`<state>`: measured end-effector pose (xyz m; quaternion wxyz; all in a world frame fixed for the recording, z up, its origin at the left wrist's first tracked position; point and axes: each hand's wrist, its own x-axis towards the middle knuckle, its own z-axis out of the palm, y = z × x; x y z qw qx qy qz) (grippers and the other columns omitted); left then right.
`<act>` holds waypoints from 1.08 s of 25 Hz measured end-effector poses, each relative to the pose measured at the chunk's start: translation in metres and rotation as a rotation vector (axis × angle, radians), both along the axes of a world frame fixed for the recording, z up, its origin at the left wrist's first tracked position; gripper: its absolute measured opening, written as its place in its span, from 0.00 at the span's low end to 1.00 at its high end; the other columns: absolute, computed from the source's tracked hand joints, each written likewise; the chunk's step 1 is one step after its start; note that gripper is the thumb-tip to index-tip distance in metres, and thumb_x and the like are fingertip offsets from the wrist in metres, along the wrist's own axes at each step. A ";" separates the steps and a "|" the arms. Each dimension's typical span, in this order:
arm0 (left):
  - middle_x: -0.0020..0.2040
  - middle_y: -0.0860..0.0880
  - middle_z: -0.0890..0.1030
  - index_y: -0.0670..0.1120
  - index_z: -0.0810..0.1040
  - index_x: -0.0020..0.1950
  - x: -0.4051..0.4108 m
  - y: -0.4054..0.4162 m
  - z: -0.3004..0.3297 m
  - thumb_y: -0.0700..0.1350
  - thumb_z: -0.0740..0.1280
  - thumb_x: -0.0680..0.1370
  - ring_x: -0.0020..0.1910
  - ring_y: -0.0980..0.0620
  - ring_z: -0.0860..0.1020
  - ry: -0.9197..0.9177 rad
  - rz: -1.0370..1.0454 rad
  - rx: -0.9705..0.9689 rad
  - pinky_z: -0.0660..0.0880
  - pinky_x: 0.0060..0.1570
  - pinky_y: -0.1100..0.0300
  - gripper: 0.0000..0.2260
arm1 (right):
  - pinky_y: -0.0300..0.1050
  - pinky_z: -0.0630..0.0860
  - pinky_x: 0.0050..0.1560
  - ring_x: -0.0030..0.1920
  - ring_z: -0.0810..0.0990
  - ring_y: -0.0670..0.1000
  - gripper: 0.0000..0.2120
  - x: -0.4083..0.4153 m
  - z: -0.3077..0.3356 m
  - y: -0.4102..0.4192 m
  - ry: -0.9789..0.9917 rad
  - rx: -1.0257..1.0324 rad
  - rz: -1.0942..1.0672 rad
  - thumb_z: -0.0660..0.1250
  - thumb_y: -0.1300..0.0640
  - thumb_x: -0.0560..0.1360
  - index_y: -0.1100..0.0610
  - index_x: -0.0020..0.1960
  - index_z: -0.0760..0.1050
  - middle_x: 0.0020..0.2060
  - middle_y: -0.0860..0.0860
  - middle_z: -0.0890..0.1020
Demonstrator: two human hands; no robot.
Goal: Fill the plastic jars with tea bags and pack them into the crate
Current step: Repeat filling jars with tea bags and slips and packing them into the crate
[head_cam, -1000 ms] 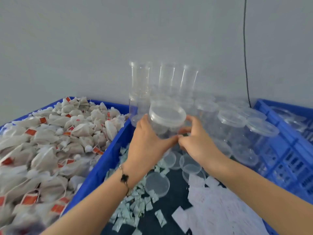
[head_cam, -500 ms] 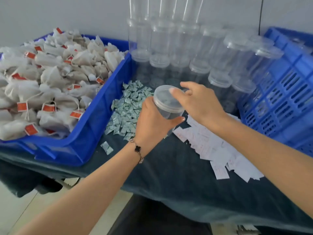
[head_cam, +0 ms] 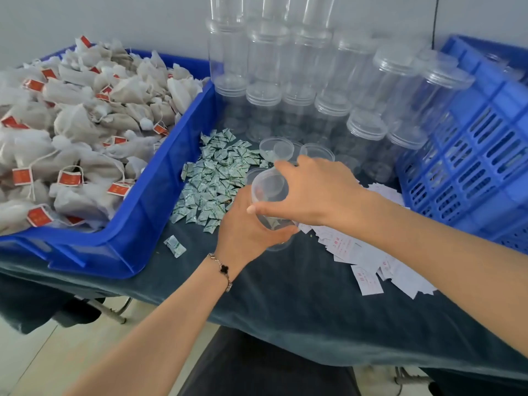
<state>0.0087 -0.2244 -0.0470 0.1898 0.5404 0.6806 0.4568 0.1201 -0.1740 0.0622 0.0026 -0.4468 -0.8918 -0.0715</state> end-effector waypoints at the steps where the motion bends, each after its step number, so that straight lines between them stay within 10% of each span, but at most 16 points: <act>1: 0.53 0.58 0.75 0.55 0.67 0.61 0.000 0.001 -0.002 0.66 0.75 0.56 0.49 0.59 0.75 -0.002 0.005 -0.006 0.75 0.45 0.60 0.38 | 0.44 0.62 0.33 0.47 0.76 0.56 0.42 -0.004 0.000 0.001 -0.005 -0.005 0.011 0.51 0.20 0.61 0.51 0.57 0.73 0.50 0.52 0.75; 12: 0.45 0.62 0.74 0.55 0.69 0.56 -0.003 0.007 -0.005 0.65 0.75 0.57 0.43 0.58 0.76 -0.003 0.068 0.021 0.72 0.40 0.61 0.33 | 0.42 0.57 0.28 0.35 0.68 0.47 0.28 -0.017 0.006 0.030 -0.031 -0.183 0.140 0.63 0.28 0.60 0.50 0.46 0.71 0.37 0.43 0.64; 17: 0.44 0.63 0.77 0.54 0.68 0.61 -0.015 0.007 -0.003 0.66 0.76 0.57 0.44 0.58 0.77 0.019 -0.028 -0.020 0.74 0.43 0.64 0.38 | 0.47 0.72 0.49 0.54 0.66 0.50 0.38 -0.010 0.011 0.038 -0.110 -0.404 0.251 0.71 0.41 0.63 0.38 0.70 0.61 0.54 0.47 0.66; 21: 0.47 0.56 0.79 0.50 0.67 0.64 -0.016 0.006 -0.004 0.67 0.74 0.57 0.45 0.54 0.78 0.055 -0.031 -0.020 0.75 0.45 0.57 0.41 | 0.52 0.64 0.65 0.68 0.58 0.52 0.39 -0.020 0.029 0.038 -0.191 -0.521 0.322 0.72 0.42 0.65 0.34 0.71 0.58 0.69 0.46 0.63; 25: 0.40 0.62 0.76 0.53 0.67 0.54 -0.015 0.006 -0.005 0.68 0.73 0.56 0.38 0.63 0.76 0.032 -0.036 -0.028 0.72 0.36 0.65 0.34 | 0.47 0.69 0.43 0.56 0.74 0.57 0.36 -0.035 0.024 0.019 -0.324 -0.157 0.089 0.51 0.24 0.68 0.44 0.68 0.67 0.59 0.52 0.75; 27: 0.39 0.63 0.74 0.54 0.67 0.56 -0.016 0.006 -0.006 0.66 0.75 0.58 0.37 0.63 0.75 0.041 -0.033 -0.021 0.70 0.34 0.68 0.34 | 0.42 0.63 0.32 0.41 0.74 0.52 0.30 -0.040 0.026 0.013 -0.421 -0.182 0.070 0.57 0.30 0.70 0.47 0.64 0.71 0.43 0.50 0.75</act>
